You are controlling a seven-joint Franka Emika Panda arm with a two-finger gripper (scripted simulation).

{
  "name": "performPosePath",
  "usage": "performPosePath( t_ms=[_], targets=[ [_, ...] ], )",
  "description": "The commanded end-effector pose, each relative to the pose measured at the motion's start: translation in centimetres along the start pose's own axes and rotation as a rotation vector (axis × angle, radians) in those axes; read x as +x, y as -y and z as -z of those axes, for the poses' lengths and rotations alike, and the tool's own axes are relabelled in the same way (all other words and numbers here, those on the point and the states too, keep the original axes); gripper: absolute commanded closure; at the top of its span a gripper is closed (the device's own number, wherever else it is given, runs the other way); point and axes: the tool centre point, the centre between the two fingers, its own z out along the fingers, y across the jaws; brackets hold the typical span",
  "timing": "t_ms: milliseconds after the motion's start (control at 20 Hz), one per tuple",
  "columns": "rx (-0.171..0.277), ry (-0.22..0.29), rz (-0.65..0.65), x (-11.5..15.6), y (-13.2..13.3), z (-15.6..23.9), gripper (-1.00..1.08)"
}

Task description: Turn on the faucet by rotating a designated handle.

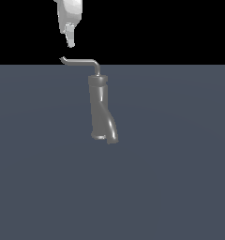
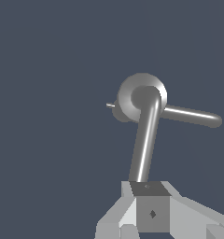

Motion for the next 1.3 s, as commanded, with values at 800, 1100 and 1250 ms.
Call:
performPosePath(
  t_ms=[800, 1100, 1250],
  targets=[
    [0.002, -0.017, -0.181, -0.7, 3.9, -4.5, 1.08],
    [0.001, -0.017, -0.181, -0.9, 3.1, -4.5, 1.08],
    [0.001, -0.017, -0.181, -1.1, 2.3, -4.5, 1.08]
  ],
)
